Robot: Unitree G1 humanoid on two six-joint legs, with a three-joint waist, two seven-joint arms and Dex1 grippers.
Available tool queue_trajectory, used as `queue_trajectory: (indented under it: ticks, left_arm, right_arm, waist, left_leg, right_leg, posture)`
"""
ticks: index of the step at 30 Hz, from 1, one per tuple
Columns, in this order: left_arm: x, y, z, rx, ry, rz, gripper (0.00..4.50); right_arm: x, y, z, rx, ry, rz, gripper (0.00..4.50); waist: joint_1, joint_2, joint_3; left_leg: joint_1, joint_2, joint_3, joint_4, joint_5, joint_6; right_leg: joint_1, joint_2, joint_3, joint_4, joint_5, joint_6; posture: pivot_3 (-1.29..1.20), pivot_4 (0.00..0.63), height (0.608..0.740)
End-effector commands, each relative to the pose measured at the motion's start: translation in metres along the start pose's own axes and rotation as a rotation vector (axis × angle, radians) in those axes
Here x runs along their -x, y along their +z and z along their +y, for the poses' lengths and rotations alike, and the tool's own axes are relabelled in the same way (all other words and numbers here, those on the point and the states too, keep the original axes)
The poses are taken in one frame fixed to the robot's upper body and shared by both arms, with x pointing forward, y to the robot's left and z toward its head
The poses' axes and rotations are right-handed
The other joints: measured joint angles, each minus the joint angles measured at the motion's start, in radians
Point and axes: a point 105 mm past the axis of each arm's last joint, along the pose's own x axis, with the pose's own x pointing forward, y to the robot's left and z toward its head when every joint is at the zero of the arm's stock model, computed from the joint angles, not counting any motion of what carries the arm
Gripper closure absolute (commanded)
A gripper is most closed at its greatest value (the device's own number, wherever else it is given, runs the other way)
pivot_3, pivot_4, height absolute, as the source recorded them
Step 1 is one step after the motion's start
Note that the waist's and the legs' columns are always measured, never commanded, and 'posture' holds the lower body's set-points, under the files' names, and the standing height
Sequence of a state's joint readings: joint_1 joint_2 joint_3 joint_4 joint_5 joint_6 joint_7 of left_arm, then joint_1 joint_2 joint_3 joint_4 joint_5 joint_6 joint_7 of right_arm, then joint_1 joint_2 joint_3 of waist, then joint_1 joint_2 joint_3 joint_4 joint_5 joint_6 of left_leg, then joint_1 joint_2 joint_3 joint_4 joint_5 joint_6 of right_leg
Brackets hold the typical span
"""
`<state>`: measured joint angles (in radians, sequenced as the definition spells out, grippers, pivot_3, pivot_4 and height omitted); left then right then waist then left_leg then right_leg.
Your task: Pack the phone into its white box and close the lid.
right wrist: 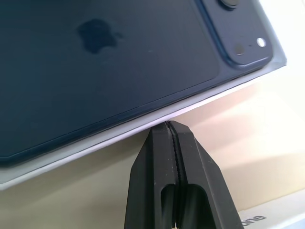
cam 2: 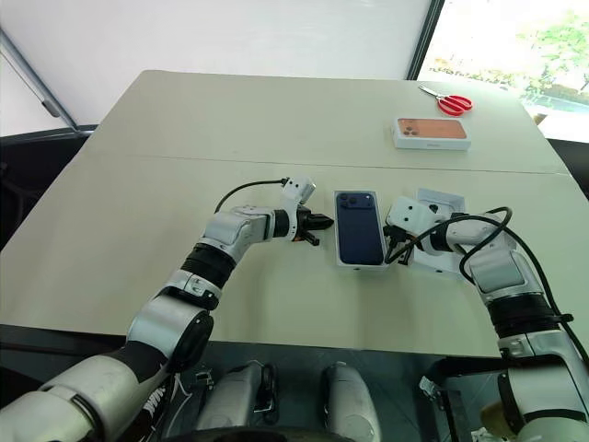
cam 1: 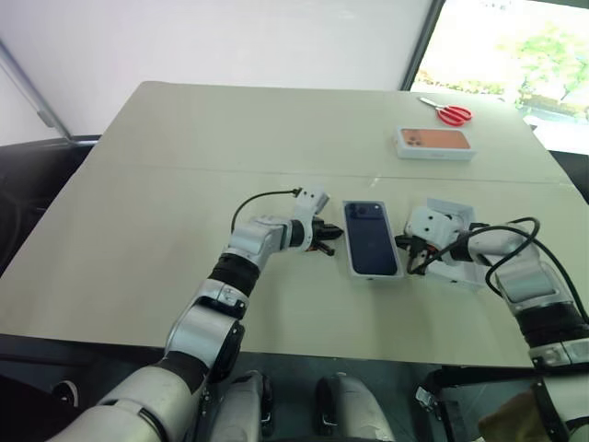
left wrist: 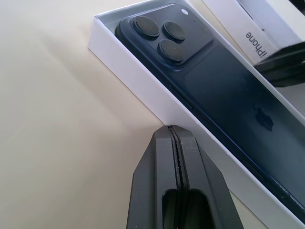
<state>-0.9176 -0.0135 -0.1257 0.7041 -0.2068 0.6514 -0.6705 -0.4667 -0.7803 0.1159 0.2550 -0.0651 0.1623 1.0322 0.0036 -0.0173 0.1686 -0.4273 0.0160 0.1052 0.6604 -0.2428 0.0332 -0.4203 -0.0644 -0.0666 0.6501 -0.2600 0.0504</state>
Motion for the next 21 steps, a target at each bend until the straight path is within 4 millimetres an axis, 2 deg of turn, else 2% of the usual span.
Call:
queue_trajectory:
  ticks: [1,6,14,17,19,21]
  left_arm:
    - [-0.003,0.015,-0.007,-0.039,-0.016,-0.041,4.48]
    - [-0.006,0.017,-0.013,-0.057,-0.037,-0.044,4.48]
    - [-0.002,0.016,-0.005,-0.052,-0.007,-0.042,4.48]
    - [-0.005,0.015,-0.009,-0.041,-0.018,-0.042,4.48]
    - [-0.007,0.012,-0.013,-0.055,-0.037,-0.034,4.48]
    - [-0.008,0.012,-0.016,-0.061,-0.045,-0.037,4.48]
  right_arm:
    - [-0.002,0.003,0.013,0.030,0.070,-0.001,4.49]
    - [0.002,0.000,0.011,0.023,0.059,0.007,4.49]
    - [0.002,0.006,0.018,-0.006,0.101,-0.020,4.49]
    - [0.010,0.007,0.022,-0.010,0.135,-0.029,4.49]
    - [0.009,0.005,0.014,0.052,0.079,-0.007,4.49]
    - [0.008,0.002,0.015,0.026,0.088,0.000,4.49]
  waist:
    - [0.002,0.000,0.000]
    - [0.005,0.000,0.000]
    - [0.005,0.000,0.000]
    - [0.006,0.000,0.000]
    - [0.007,0.000,0.000]
    - [0.007,0.000,0.000]
  left_leg:
    - [0.000,0.000,0.000,0.000,0.000,0.000]
    - [0.000,0.000,0.000,0.000,0.000,0.000]
    - [0.000,0.000,0.000,0.000,0.000,0.000]
    - [0.000,0.000,0.000,0.000,0.000,0.000]
    - [0.000,0.000,0.000,0.000,0.000,0.000]
    - [0.000,0.000,0.000,0.000,0.000,0.000]
  right_leg:
    - [0.000,0.000,0.000,0.000,0.000,0.000]
    - [0.000,0.000,0.000,0.000,0.000,0.000]
    - [0.000,0.000,0.000,0.000,0.000,0.000]
    - [0.000,0.000,0.000,0.000,0.000,0.000]
    - [0.000,0.000,0.000,0.000,0.000,0.000]
    - [0.000,0.000,0.000,0.000,0.000,0.000]
  posture:
    - [0.00,0.150,0.740]
    - [0.00,0.150,0.740]
    - [0.00,0.150,0.740]
    - [0.00,0.150,0.740]
    - [0.00,0.150,0.740]
    - [0.00,0.150,0.740]
